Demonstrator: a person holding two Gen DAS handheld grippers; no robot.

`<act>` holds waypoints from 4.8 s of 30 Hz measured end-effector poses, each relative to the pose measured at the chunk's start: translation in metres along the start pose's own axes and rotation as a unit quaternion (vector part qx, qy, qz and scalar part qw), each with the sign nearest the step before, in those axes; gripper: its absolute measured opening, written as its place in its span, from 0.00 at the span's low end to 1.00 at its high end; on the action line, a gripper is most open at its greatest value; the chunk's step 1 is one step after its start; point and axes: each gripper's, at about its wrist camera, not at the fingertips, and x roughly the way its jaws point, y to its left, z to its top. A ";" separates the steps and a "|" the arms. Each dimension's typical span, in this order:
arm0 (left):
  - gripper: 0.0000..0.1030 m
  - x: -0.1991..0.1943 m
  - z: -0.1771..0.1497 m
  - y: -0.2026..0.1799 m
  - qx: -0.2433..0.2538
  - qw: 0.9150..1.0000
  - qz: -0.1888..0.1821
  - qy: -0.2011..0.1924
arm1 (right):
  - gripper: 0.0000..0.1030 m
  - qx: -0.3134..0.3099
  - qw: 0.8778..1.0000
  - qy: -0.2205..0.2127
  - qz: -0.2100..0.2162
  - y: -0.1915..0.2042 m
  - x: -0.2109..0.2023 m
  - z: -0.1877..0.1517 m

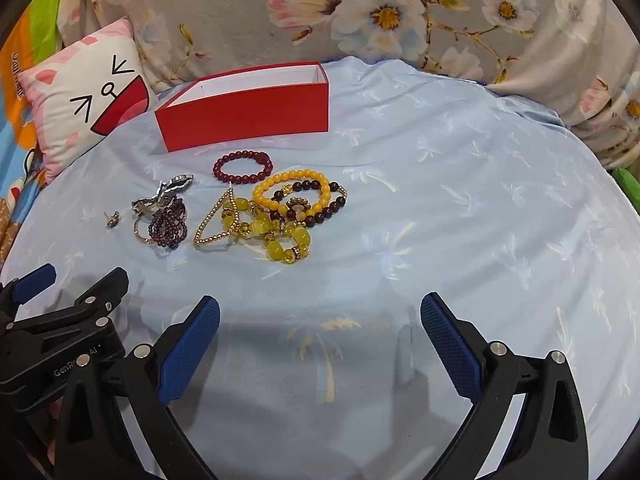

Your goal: Organize jewelry

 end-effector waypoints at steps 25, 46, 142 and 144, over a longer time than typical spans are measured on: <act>0.93 0.001 -0.001 0.000 -0.001 1.000 0.005 0.002 | 0.93 -0.005 1.000 -0.010 -0.014 0.000 -0.005 0.002; 0.93 0.000 0.000 0.003 -0.003 1.000 0.001 0.000 | 0.93 -0.005 1.000 -0.012 -0.015 0.000 -0.007 0.002; 0.53 0.047 0.045 -0.042 -0.007 0.995 -0.096 0.035 | 0.93 0.026 1.000 0.001 -0.003 -0.033 0.001 0.025; 0.45 0.051 0.047 -0.043 -0.006 0.993 -0.108 0.045 | 0.93 0.030 1.000 0.001 -0.003 -0.037 0.002 0.027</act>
